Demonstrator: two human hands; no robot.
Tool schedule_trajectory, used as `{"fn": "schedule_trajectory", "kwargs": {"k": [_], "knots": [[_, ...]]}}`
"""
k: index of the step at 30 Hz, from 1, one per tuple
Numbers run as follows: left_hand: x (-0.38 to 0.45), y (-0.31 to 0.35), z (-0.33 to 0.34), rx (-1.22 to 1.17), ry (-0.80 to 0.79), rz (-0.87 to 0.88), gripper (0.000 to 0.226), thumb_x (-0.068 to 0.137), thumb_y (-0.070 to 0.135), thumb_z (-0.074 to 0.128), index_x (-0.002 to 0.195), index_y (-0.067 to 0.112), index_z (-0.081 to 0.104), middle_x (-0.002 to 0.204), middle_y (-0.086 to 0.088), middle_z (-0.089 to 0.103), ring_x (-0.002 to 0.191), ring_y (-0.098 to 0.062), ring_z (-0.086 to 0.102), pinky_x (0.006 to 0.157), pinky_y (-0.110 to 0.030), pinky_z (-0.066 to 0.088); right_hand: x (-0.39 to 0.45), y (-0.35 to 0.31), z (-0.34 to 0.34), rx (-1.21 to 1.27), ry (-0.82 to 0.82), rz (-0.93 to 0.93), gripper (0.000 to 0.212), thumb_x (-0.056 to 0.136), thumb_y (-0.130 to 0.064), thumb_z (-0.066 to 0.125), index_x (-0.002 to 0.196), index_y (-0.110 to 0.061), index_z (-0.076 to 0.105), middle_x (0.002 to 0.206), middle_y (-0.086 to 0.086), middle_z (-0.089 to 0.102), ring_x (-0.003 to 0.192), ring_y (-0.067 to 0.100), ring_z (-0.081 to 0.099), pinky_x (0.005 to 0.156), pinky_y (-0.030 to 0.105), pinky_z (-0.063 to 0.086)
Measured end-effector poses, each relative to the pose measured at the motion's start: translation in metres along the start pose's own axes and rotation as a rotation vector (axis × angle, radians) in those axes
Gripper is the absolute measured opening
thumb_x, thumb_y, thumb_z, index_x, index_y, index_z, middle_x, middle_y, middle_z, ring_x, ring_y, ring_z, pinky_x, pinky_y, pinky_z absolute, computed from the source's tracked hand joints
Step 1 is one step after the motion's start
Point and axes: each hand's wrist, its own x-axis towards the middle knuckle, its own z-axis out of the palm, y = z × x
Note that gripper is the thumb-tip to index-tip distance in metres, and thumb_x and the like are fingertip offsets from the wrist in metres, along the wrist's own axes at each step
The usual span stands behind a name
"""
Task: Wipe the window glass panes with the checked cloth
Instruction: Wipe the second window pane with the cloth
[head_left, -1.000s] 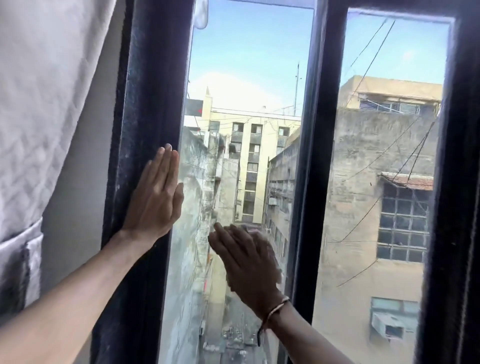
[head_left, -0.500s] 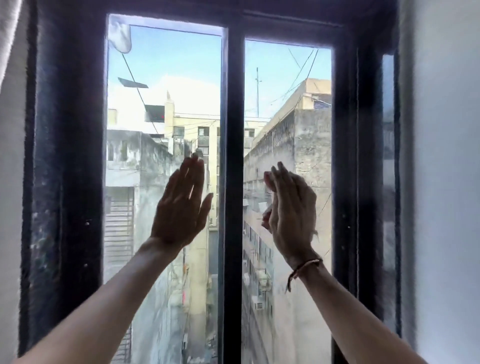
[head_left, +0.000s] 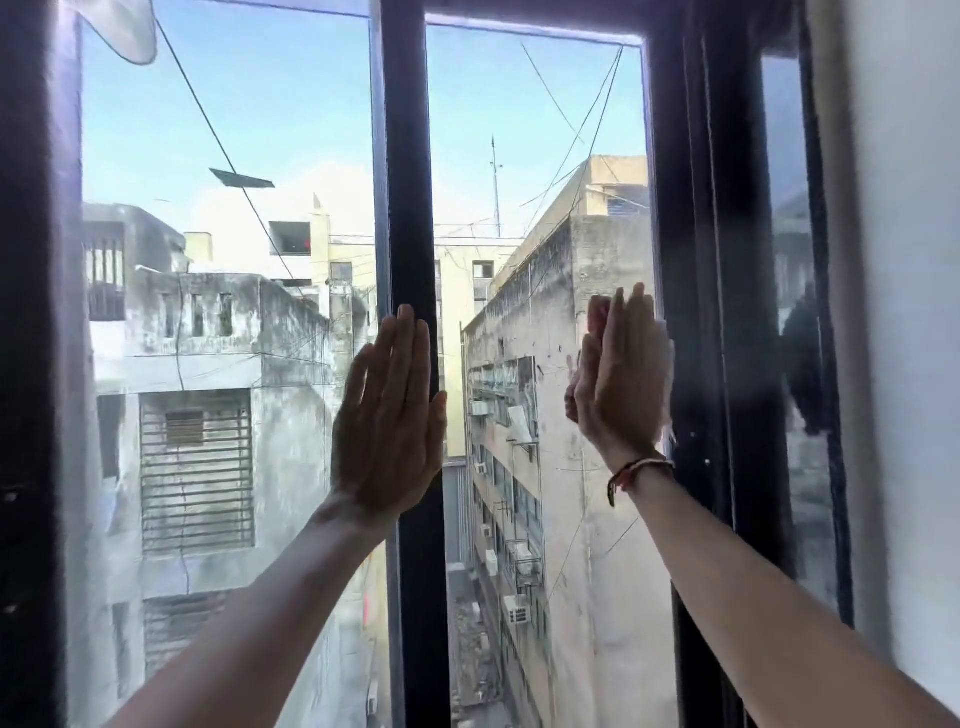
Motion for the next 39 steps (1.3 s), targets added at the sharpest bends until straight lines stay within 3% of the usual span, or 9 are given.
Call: {"fn": "schedule_trajectory", "kwargs": {"k": [4, 9, 17, 22, 27, 31, 34, 37, 39], "knots": [[0.002, -0.001, 0.002, 0.034, 0.009, 0.008, 0.061, 0.108, 0.027, 0.027, 0.162, 0.0, 0.021, 0.174, -0.019, 0.02, 0.163, -0.029, 0.018, 0.129, -0.053, 0.032, 0.027, -0.076, 0.032, -0.022, 0.068, -0.24, 0.064, 0.112, -0.04, 0.01, 0.162, -0.009, 0.035, 0.172, 0.016, 0.034, 0.162, 0.03, 0.03, 0.133, 0.05, 0.03], [-0.002, -0.009, 0.002, -0.008, 0.009, 0.022, 0.06, 0.107, 0.021, 0.037, 0.161, -0.001, 0.024, 0.172, -0.02, 0.022, 0.162, -0.031, 0.019, 0.131, -0.051, 0.027, -0.108, -0.057, 0.026, -0.063, -0.09, -0.439, 0.054, 0.11, -0.023, 0.035, 0.164, -0.015, 0.035, 0.173, 0.01, 0.034, 0.164, 0.026, 0.027, 0.137, 0.043, 0.014], [-0.003, -0.004, 0.007, 0.005, 0.036, 0.005, 0.061, 0.107, 0.022, 0.036, 0.162, 0.0, 0.02, 0.173, -0.02, 0.02, 0.163, -0.03, 0.017, 0.133, -0.047, 0.025, 0.014, -0.008, 0.016, -0.062, 0.002, -0.153, 0.057, 0.109, -0.023, 0.028, 0.164, -0.011, 0.032, 0.173, 0.018, 0.029, 0.163, 0.033, 0.026, 0.13, 0.058, 0.031], [-0.006, -0.006, 0.007, 0.038, 0.046, 0.013, 0.062, 0.107, 0.021, 0.035, 0.163, 0.0, 0.02, 0.174, -0.019, 0.018, 0.164, -0.028, 0.015, 0.135, -0.037, 0.014, -0.066, 0.011, 0.013, -0.125, -0.233, -0.739, 0.054, 0.11, -0.022, 0.04, 0.164, -0.021, 0.034, 0.175, 0.005, 0.028, 0.164, 0.023, 0.024, 0.135, 0.051, 0.026], [0.001, 0.0, 0.006, 0.023, 0.064, 0.006, 0.061, 0.106, 0.021, 0.036, 0.161, -0.001, 0.023, 0.173, -0.021, 0.02, 0.163, -0.029, 0.018, 0.135, -0.035, 0.012, 0.036, 0.019, 0.003, -0.05, -0.019, -0.228, 0.052, 0.111, -0.021, 0.039, 0.163, -0.013, 0.037, 0.173, 0.014, 0.033, 0.163, 0.03, 0.028, 0.13, 0.055, 0.032], [0.002, -0.005, 0.005, 0.012, 0.068, 0.002, 0.061, 0.105, 0.019, 0.038, 0.162, 0.0, 0.024, 0.173, -0.019, 0.022, 0.163, -0.028, 0.02, 0.135, -0.038, 0.019, -0.069, -0.042, 0.033, -0.008, -0.085, -0.562, 0.054, 0.111, -0.022, 0.038, 0.164, -0.018, 0.035, 0.174, 0.005, 0.032, 0.163, 0.024, 0.029, 0.135, 0.049, 0.025], [-0.001, -0.007, 0.006, -0.006, 0.064, 0.009, 0.062, 0.104, 0.016, 0.04, 0.162, 0.002, 0.024, 0.173, -0.019, 0.023, 0.163, -0.027, 0.02, 0.134, -0.04, 0.023, -0.132, -0.017, 0.02, 0.022, -0.217, -0.785, 0.057, 0.107, -0.019, 0.04, 0.164, -0.019, 0.034, 0.174, 0.002, 0.032, 0.163, 0.019, 0.028, 0.133, 0.046, 0.029], [0.0, -0.005, 0.006, -0.012, 0.06, 0.004, 0.062, 0.104, 0.016, 0.039, 0.163, 0.003, 0.022, 0.174, -0.018, 0.021, 0.164, -0.025, 0.016, 0.135, -0.036, 0.016, -0.104, 0.028, 0.003, -0.048, -0.202, -0.676, 0.061, 0.104, -0.017, 0.046, 0.164, -0.02, 0.034, 0.173, 0.006, 0.032, 0.164, 0.022, 0.024, 0.137, 0.041, 0.015], [-0.001, -0.001, 0.006, -0.022, 0.069, -0.002, 0.062, 0.104, 0.017, 0.038, 0.163, 0.003, 0.023, 0.173, -0.018, 0.021, 0.164, -0.025, 0.017, 0.135, -0.037, 0.019, -0.056, 0.037, -0.001, -0.046, -0.105, -0.433, 0.063, 0.105, -0.015, 0.047, 0.165, -0.017, 0.03, 0.173, 0.011, 0.032, 0.164, 0.026, 0.026, 0.134, 0.048, 0.025]]}}
